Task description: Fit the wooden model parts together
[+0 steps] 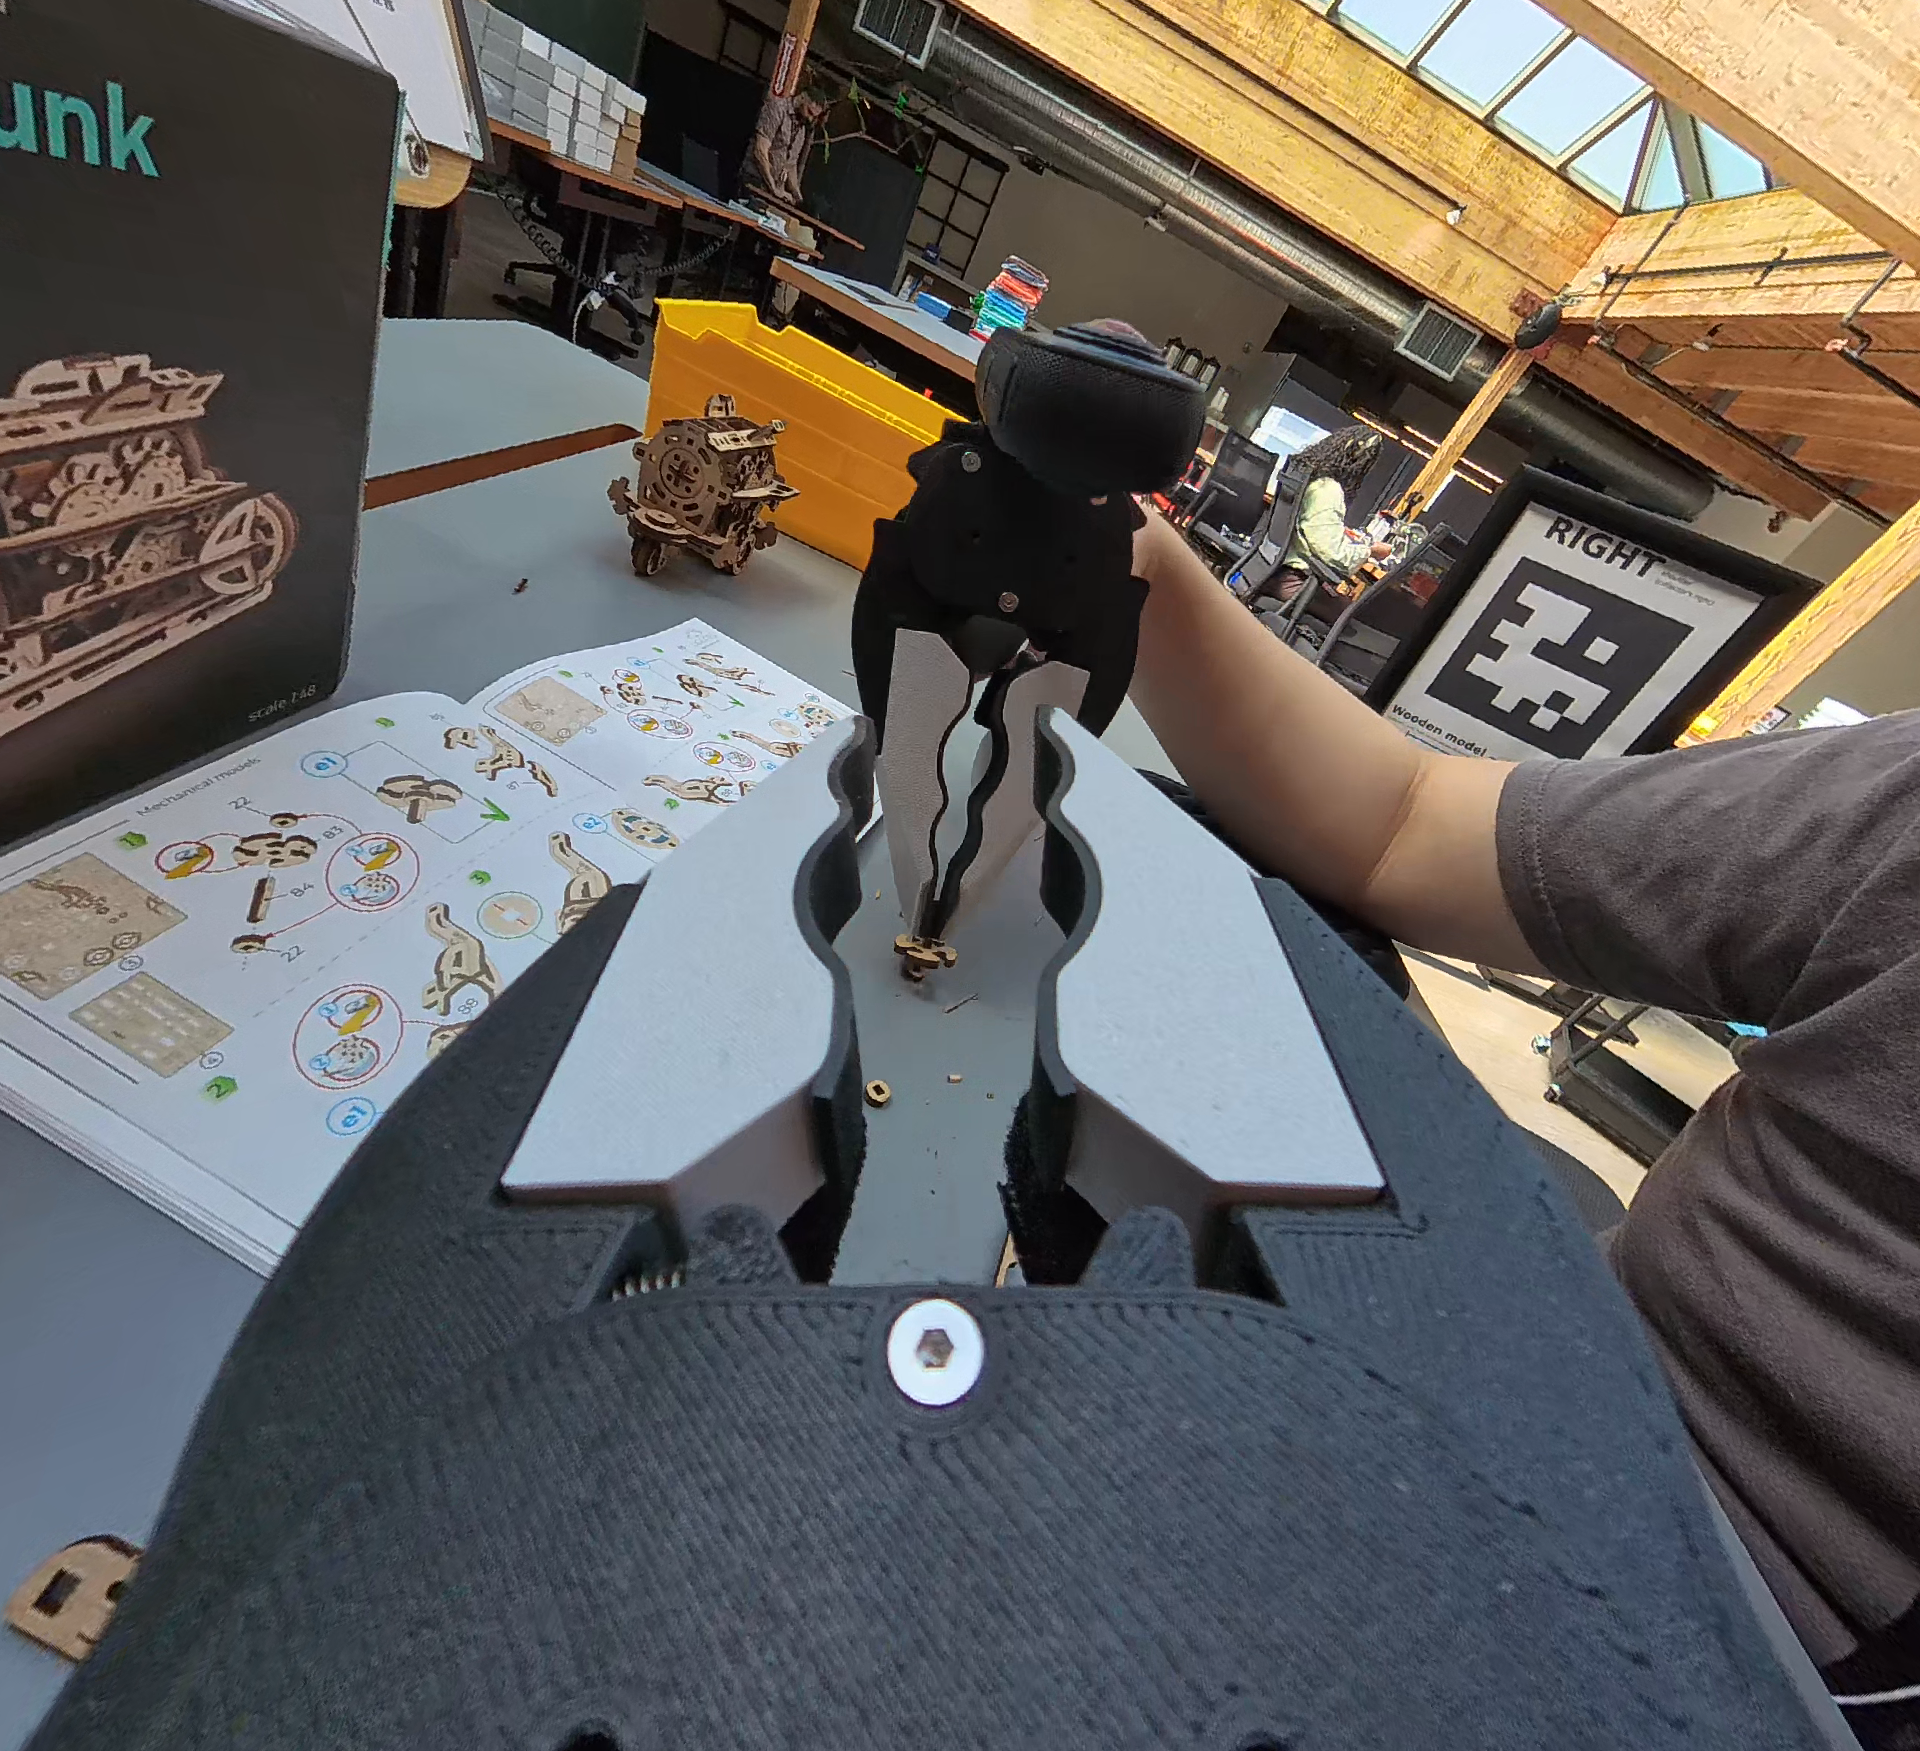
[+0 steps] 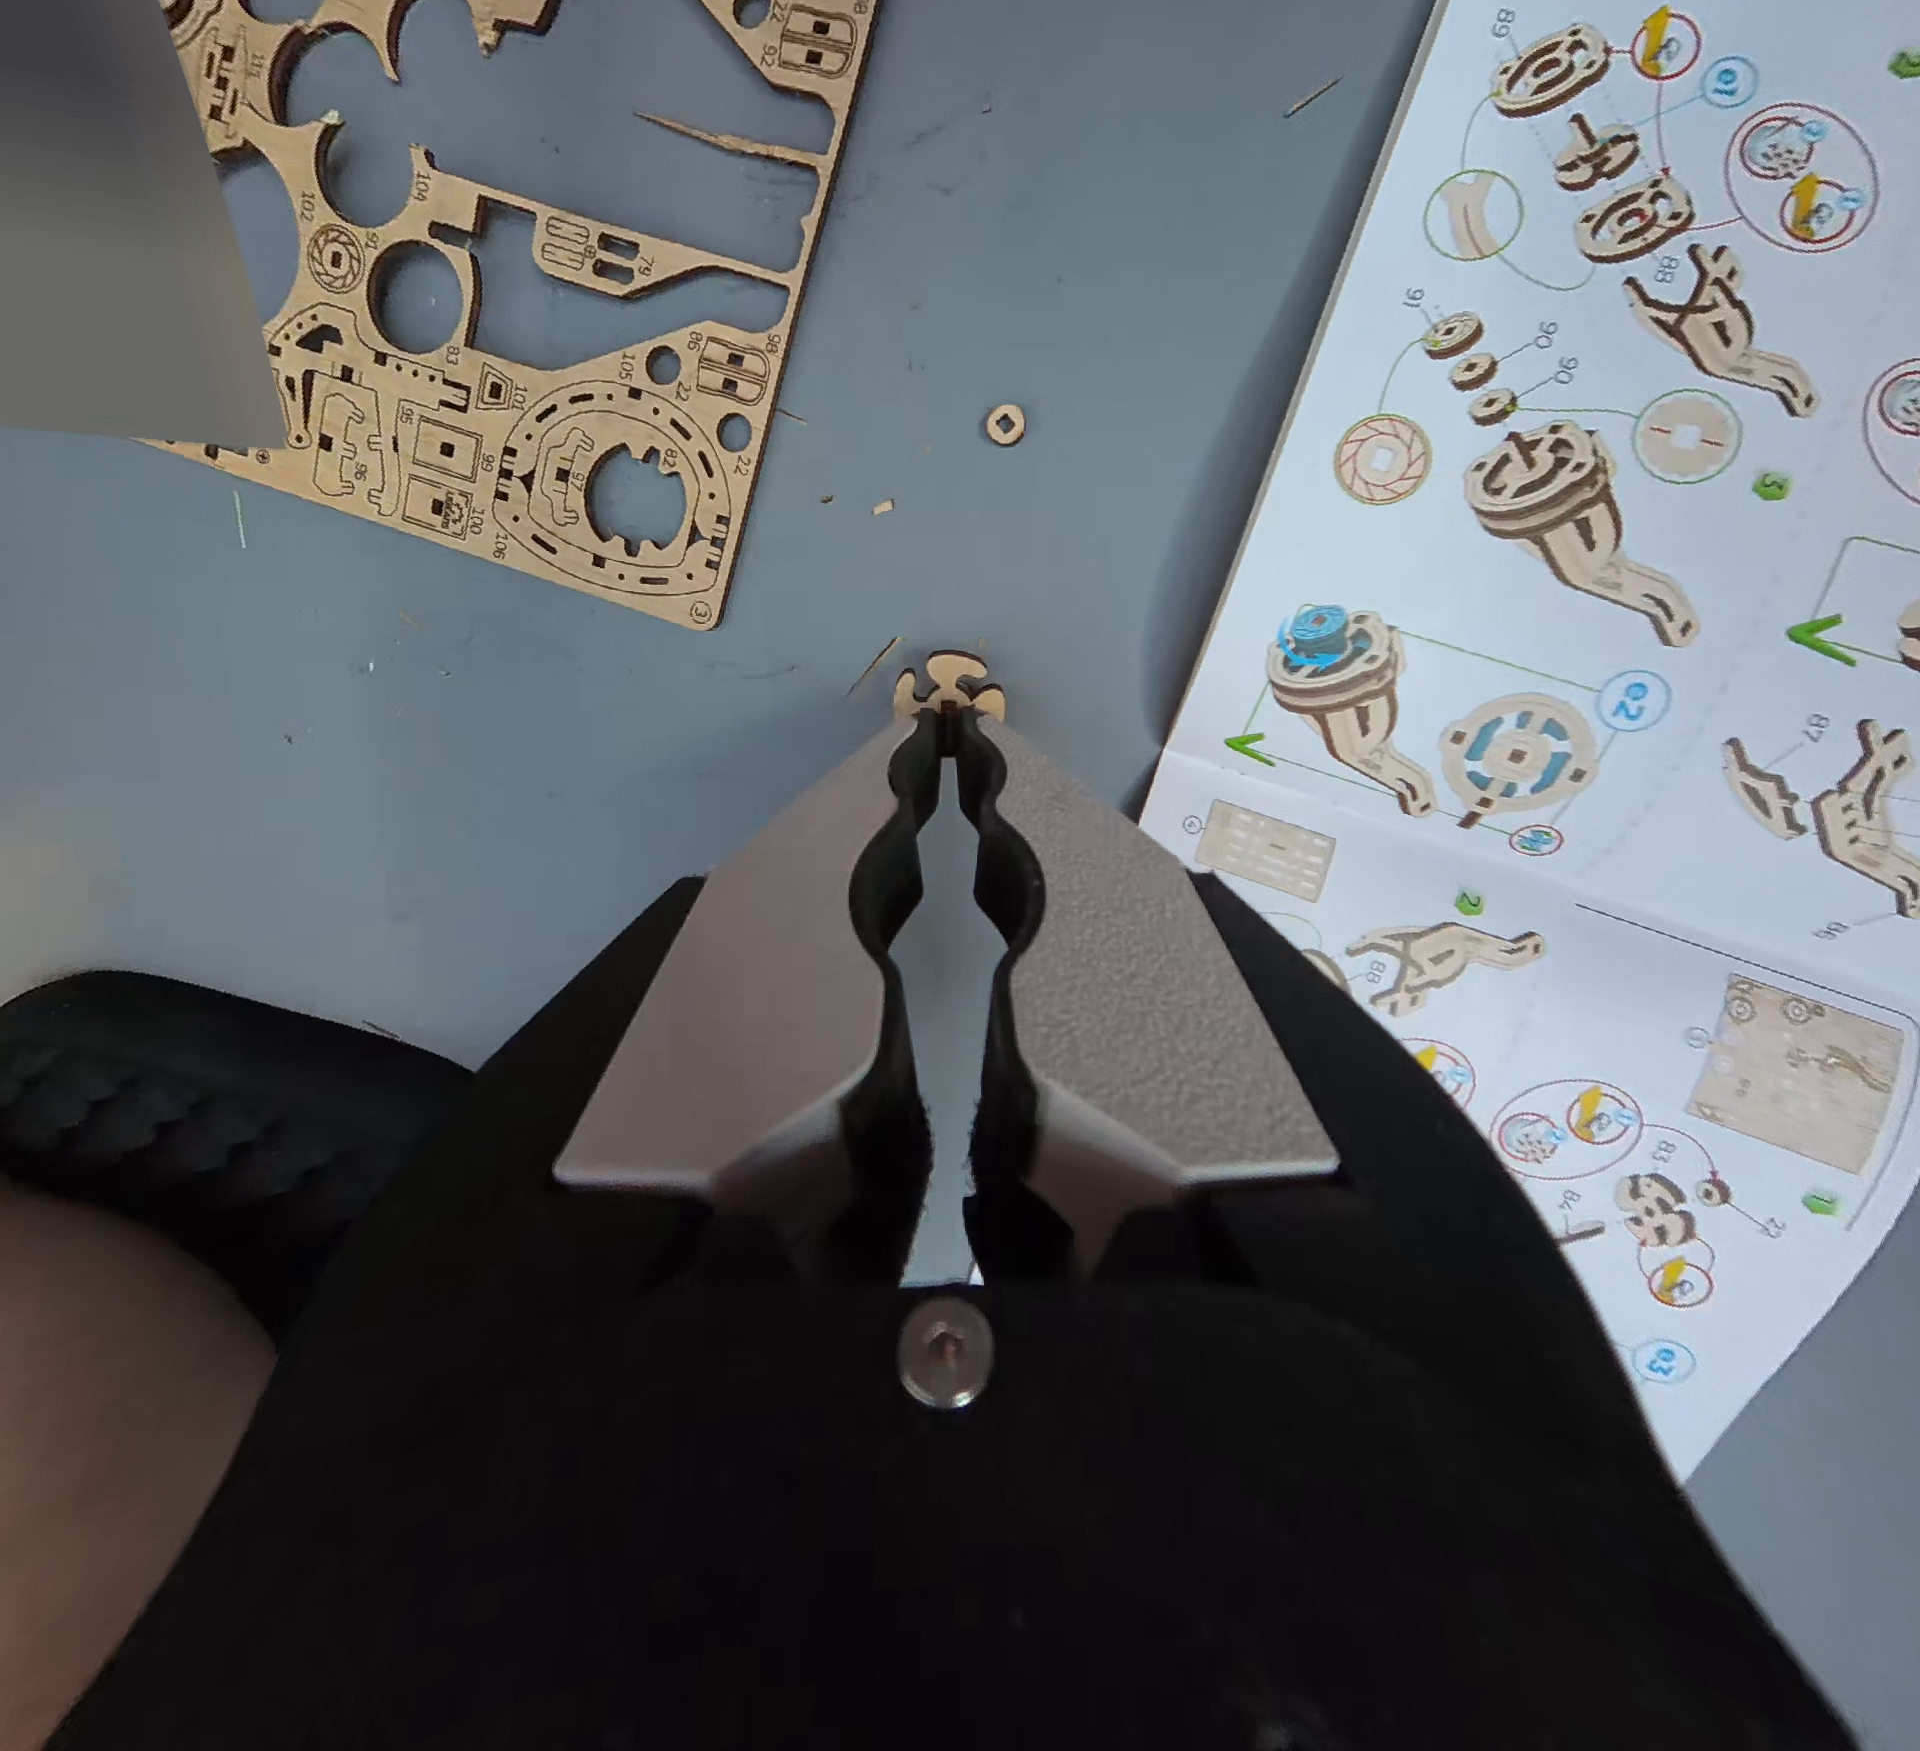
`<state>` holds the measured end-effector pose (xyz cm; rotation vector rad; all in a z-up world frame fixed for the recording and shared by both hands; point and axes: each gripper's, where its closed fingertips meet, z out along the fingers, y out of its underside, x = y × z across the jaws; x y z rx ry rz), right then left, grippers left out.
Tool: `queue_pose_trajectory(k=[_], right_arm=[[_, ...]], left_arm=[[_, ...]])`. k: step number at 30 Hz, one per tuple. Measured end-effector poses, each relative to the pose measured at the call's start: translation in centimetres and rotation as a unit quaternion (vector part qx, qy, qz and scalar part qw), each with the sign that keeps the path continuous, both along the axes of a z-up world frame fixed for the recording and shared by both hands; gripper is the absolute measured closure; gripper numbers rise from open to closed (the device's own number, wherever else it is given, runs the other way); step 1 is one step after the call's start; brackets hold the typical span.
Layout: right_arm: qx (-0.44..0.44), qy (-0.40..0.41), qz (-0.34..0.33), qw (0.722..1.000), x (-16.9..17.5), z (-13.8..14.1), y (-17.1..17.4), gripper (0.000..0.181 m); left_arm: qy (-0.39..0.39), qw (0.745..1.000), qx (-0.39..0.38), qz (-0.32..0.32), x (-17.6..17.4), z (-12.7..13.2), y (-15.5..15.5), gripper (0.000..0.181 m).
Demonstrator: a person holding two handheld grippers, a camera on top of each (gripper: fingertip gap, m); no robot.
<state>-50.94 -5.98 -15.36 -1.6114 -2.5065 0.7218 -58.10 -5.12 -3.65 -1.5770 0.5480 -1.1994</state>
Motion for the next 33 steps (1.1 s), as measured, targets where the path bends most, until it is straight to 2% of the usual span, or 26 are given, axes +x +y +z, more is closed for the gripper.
queue_pose_trajectory(k=[10, 16, 25, 28, 33], right_arm=[[-0.014, -0.008, 0.001, 1.0, -0.2, 0.1, -0.5, 0.179], [-0.132, 0.041, -0.013, 0.99, -0.7, 2.3, -1.8, 0.179], [-0.195, 0.094, -0.009, 0.976, -1.1, 4.1, -2.3, 0.179], [-0.244, 0.195, -0.023, 0.949, -2.1, 7.6, -2.0, 0.18], [-0.343, 0.358, -0.095, 0.863, -0.7, 13.8, -1.0, 0.18]], left_arm=[[0.0, 1.0, 0.0, -0.001, 0.0, 0.0, 0.0, 0.153], [0.001, 1.0, 0.001, -0.003, 0.1, 0.1, -0.1, 0.153], [0.011, 1.0, 0.002, -0.01, 0.4, -0.1, -0.4, 0.153], [0.04, 0.999, 0.033, -0.016, 1.1, -0.1, -1.0, 0.153], [0.077, 0.979, 0.188, 0.025, 1.7, 3.3, -3.0, 0.154]])
